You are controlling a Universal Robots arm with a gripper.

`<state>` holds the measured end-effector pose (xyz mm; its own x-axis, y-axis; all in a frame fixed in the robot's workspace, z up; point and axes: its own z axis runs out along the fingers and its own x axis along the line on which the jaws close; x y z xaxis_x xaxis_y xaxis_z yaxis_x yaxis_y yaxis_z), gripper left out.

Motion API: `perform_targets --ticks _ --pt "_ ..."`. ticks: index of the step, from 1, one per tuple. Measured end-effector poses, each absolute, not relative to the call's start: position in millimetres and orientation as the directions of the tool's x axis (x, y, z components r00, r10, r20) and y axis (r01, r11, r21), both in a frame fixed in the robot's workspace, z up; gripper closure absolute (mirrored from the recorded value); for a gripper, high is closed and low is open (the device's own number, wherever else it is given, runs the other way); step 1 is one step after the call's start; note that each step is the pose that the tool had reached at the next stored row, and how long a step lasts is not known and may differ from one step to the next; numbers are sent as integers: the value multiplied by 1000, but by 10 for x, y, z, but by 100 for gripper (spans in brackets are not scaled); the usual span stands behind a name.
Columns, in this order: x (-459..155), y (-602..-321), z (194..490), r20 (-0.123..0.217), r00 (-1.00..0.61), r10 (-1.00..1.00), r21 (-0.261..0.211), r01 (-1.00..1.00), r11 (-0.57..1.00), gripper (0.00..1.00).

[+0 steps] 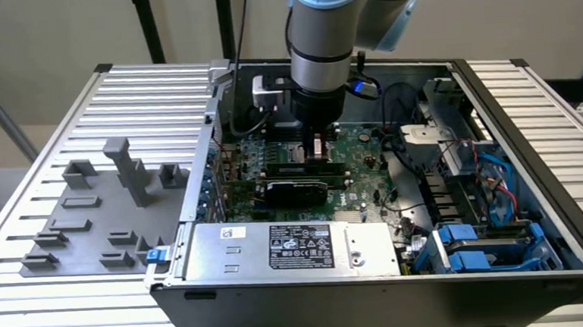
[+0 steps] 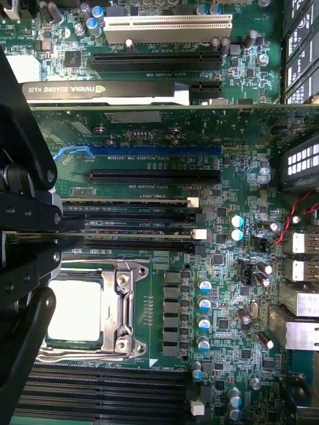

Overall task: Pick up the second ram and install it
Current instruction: 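Insert the second ram into the second slot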

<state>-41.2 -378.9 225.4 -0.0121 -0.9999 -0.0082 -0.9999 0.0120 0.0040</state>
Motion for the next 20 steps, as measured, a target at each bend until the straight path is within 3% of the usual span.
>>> perform_targets --ticks 20 --pt "-422 -3784 2213 -8 -12 -1000 4 -1000 12 86"
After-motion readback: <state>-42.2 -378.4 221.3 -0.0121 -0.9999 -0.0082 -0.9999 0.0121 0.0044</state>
